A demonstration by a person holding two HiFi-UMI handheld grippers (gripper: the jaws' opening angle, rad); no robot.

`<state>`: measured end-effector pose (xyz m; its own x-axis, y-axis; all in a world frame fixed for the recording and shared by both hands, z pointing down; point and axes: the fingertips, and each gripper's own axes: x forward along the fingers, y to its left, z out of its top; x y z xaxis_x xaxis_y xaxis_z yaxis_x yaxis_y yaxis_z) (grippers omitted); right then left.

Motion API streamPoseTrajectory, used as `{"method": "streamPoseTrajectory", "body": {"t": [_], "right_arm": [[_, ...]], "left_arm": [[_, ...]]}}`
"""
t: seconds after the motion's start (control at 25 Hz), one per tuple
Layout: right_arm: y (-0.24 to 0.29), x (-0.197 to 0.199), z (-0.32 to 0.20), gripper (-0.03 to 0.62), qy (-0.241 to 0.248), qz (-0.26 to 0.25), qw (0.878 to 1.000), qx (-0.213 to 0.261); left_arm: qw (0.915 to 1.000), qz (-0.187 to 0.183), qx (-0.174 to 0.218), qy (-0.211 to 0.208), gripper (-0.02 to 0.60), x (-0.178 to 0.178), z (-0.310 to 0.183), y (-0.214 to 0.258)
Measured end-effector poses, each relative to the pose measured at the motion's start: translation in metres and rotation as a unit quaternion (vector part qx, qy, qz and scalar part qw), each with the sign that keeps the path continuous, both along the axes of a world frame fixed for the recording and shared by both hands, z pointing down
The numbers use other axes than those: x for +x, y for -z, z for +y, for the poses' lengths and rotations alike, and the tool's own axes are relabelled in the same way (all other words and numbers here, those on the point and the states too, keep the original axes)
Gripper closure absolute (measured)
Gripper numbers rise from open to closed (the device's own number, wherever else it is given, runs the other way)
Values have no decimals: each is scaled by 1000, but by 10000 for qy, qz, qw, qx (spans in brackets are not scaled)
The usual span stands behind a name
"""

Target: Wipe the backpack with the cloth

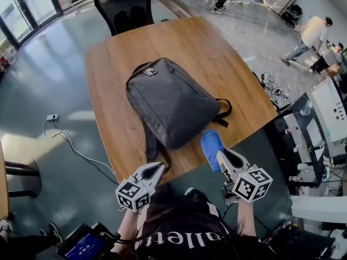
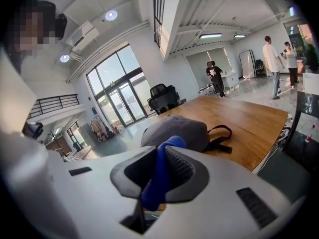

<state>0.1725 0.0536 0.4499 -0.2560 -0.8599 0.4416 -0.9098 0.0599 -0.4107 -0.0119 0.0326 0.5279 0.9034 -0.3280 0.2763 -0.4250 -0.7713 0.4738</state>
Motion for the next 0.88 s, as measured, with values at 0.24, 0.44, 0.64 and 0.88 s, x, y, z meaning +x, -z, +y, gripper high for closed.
{"method": "streamPoseTrajectory", "body": {"t": [0.24, 0.44, 0.64, 0.88], "right_arm": [[-3, 11, 49, 533, 185, -37, 9998, 9], [-2, 22, 109, 533, 342, -231, 9991, 81], [-13, 34, 163, 533, 368, -346, 9987, 23], [-34, 32, 211, 533, 387, -452, 9981, -179]], "left_arm": [[9996, -16, 65, 286, 580, 15, 46, 7], [9992, -29, 44, 385, 580, 37, 116, 10], [9994, -142, 62, 308, 580, 56, 175, 8], [9990, -393, 92, 207, 580, 50, 221, 10]]}}
